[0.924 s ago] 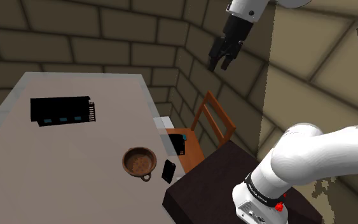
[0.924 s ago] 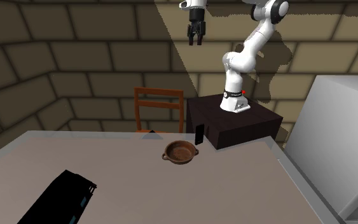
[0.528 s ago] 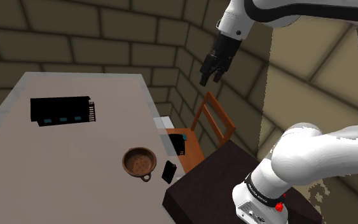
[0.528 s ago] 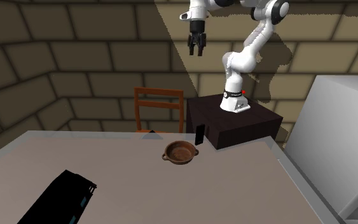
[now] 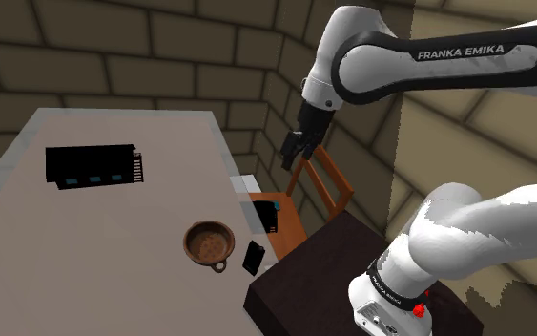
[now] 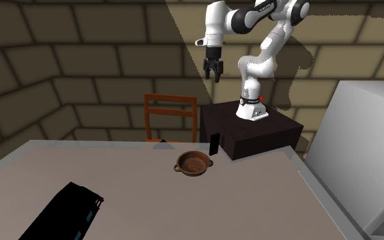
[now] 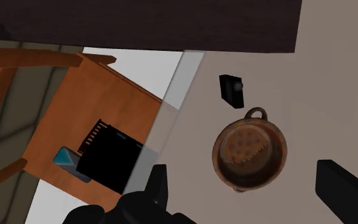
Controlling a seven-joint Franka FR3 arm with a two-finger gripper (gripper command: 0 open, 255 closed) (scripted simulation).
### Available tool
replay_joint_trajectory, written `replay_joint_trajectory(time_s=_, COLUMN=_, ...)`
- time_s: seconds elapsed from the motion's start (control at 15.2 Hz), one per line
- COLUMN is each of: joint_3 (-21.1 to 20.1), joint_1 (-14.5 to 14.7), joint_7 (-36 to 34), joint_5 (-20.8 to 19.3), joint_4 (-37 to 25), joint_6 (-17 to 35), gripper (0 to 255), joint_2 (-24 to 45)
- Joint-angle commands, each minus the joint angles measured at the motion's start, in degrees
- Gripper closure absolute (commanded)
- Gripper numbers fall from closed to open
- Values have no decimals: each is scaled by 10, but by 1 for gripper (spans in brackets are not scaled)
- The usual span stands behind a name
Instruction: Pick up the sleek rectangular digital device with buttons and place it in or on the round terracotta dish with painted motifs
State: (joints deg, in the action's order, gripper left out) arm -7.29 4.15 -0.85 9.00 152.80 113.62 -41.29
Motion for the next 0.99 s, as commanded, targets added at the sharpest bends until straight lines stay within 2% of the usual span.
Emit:
replay_joint_trajectory(time_s=0.0, joint_3=-12, joint_1=6, joint_7=-5, joint_5=6, joint_4=23, joint_6=38, gripper=0, joint_2=18)
replay_joint_trajectory(time_s=0.46, joint_3=-59, joint_1=27, joint_7=-24, joint_5=25, joint_4=91, joint_6=188, gripper=0, joint_2=113)
replay_joint_trajectory(time_s=0.92, joint_3=-111, joint_1=31, joint_7=-60, joint_5=19, joint_4=118, joint_6=359, gripper=0, joint_2=273)
